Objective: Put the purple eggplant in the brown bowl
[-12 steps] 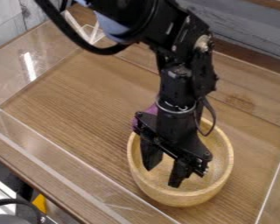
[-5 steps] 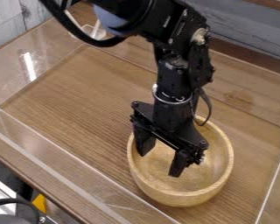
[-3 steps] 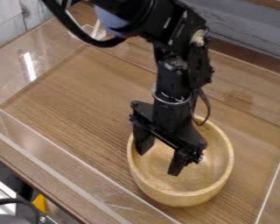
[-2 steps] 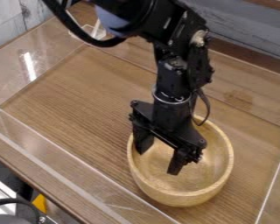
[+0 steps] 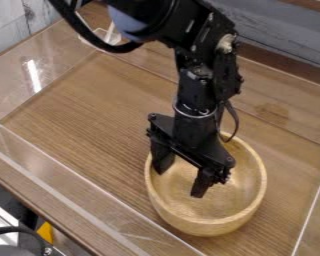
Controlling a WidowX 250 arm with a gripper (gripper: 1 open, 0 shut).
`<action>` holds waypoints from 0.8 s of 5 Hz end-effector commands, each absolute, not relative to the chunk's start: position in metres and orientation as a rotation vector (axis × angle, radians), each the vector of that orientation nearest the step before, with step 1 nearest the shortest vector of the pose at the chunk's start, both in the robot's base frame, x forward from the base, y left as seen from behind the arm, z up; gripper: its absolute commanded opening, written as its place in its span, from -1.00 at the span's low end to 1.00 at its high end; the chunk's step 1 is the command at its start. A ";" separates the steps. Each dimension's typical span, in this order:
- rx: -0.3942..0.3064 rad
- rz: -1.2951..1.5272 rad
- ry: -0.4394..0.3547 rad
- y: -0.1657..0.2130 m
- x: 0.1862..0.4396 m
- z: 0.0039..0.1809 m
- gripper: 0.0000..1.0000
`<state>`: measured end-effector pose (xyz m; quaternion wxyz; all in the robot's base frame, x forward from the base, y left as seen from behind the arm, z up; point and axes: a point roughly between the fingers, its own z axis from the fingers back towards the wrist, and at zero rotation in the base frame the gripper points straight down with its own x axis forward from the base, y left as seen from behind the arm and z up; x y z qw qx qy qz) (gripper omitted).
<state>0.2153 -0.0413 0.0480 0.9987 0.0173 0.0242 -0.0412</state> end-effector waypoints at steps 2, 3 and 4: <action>0.047 -0.061 0.000 -0.037 0.228 0.056 -1.00; 0.046 -0.064 0.003 -0.040 0.225 0.055 -1.00; 0.046 -0.067 0.007 -0.043 0.222 0.055 -1.00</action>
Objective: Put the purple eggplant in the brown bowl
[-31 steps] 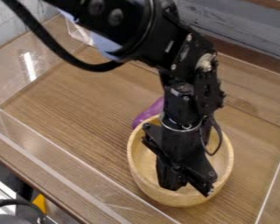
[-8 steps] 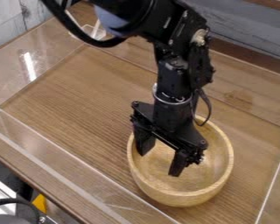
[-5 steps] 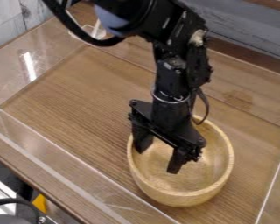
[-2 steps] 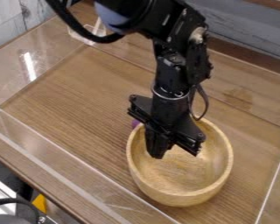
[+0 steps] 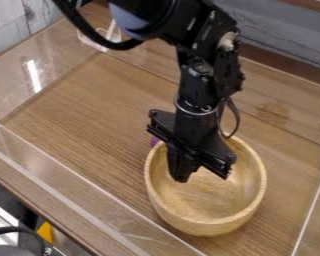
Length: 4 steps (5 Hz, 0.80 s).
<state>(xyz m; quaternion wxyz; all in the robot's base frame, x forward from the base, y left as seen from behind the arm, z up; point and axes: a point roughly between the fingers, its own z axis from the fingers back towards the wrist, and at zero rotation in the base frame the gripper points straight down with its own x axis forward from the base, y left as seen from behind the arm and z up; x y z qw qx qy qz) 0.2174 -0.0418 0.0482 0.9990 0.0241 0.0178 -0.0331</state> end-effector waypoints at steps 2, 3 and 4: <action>0.045 -0.072 0.014 -0.049 0.216 0.053 -1.00; 0.046 -0.074 0.017 -0.051 0.214 0.051 -1.00; 0.047 -0.076 0.020 -0.053 0.212 0.049 -1.00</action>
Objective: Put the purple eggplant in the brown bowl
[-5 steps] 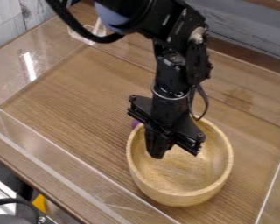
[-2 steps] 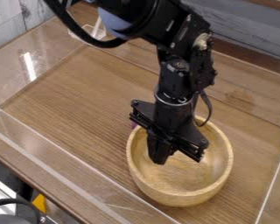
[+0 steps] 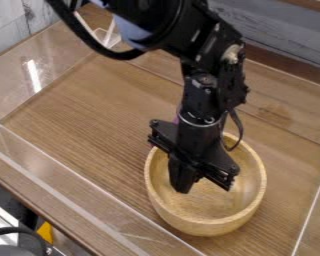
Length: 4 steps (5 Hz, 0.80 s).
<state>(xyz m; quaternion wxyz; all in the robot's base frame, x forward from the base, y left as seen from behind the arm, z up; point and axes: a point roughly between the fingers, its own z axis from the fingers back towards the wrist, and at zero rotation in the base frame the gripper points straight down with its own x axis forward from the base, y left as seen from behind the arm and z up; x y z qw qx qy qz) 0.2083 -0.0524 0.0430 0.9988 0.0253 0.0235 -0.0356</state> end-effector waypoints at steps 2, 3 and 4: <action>0.050 -0.074 0.029 -0.057 0.208 0.046 -1.00; 0.051 -0.072 0.034 -0.058 0.206 0.044 -1.00; 0.052 -0.069 0.037 -0.059 0.205 0.043 -1.00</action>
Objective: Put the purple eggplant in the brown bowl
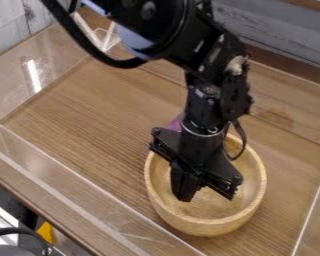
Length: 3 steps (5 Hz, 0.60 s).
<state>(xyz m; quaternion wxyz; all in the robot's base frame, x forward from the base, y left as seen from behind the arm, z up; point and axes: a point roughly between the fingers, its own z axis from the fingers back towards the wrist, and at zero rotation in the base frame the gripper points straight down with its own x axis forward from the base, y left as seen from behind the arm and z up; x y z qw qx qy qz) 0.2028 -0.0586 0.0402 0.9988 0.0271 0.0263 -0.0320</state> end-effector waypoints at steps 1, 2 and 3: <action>0.053 -0.066 0.041 -0.061 0.204 0.042 -1.00; 0.054 -0.063 0.044 -0.062 0.203 0.042 -1.00; 0.055 -0.060 0.047 -0.063 0.203 0.041 -1.00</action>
